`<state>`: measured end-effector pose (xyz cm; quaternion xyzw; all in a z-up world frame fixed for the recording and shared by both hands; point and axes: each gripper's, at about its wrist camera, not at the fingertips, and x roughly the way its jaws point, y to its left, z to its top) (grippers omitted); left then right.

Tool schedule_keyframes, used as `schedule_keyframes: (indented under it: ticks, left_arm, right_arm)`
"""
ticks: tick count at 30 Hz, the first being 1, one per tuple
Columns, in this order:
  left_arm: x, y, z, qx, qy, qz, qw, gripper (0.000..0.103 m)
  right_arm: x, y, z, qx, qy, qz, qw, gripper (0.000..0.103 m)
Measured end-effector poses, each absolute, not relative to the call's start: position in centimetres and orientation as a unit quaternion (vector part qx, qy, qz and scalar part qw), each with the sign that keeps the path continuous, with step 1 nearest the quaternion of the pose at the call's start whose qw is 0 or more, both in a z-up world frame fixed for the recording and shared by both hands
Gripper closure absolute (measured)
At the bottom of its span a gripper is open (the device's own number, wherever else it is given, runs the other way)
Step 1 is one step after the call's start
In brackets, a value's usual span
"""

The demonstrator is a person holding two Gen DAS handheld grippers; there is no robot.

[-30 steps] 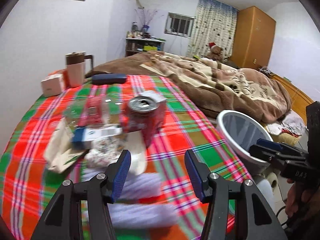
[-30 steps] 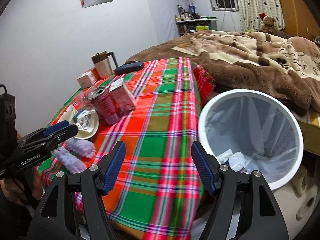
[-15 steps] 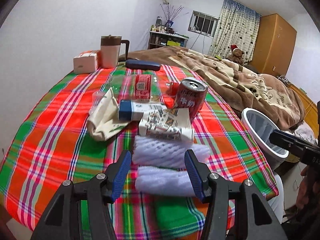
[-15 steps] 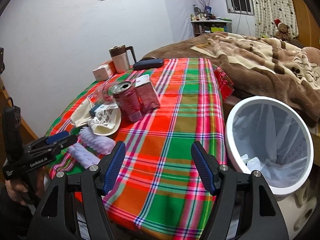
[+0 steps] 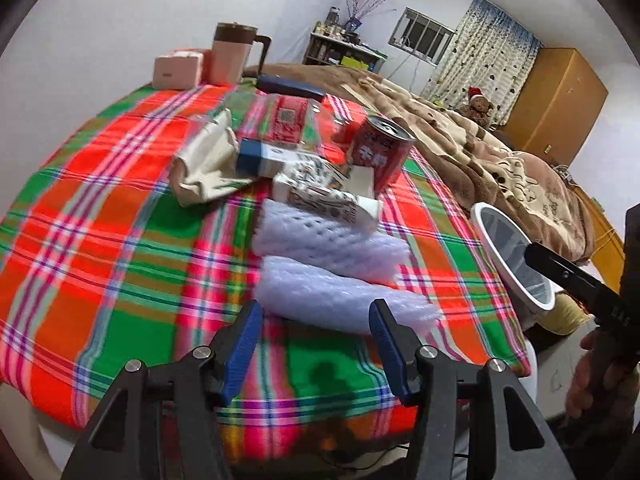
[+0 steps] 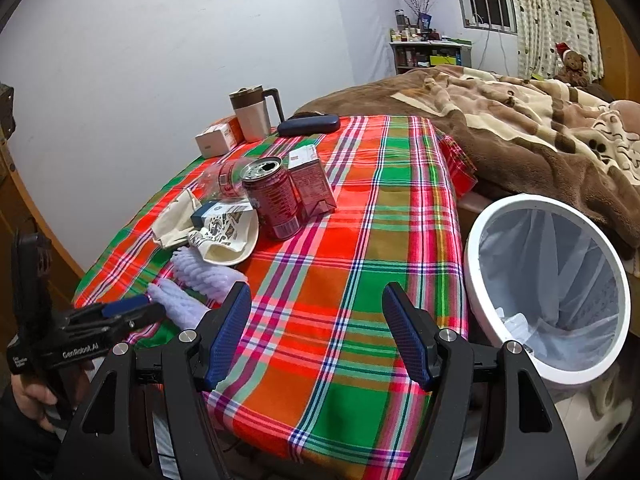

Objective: Collect trash
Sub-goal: 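Grasp the white foam net with the left tool while the right tool grasps the red soda can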

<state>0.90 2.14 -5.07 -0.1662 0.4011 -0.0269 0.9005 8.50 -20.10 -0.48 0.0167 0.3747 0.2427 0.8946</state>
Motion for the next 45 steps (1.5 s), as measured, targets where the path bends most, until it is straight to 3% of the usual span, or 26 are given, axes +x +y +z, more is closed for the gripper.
schedule_keyframes:
  ticks: [20, 24, 25, 28, 45]
  left_arm:
    - [6.0, 1.3, -6.7, -0.295, 0.446, -0.023, 0.845, 0.047]
    - [6.0, 1.5, -6.8, -0.301, 0.442, -0.017, 0.845, 0.063]
    - [6.0, 1.5, -6.8, -0.298, 0.44, -0.018, 0.847, 0.072]
    - [5.6, 1.6, -6.4, -0.29, 0.434, -0.023, 0.853, 0.086]
    - [3.4, 4.3, -1.5, -0.208, 0.35, 0.011, 0.913, 0.091]
  right_arm:
    - [8.7, -20.5, -1.2, 0.023, 0.386, 0.235, 0.892, 0.033]
    - [8.6, -20.6, -1.3, 0.024, 0.387, 0.233, 0.892, 0.033]
    - [8.6, -20.6, -1.3, 0.024, 0.387, 0.233, 0.892, 0.033]
    - [8.6, -20.7, -1.3, 0.025, 0.387, 0.234, 0.892, 0.033]
    - [9.8, -18.5, -1.0, 0.013, 0.38, 0.255, 0.889, 0.033]
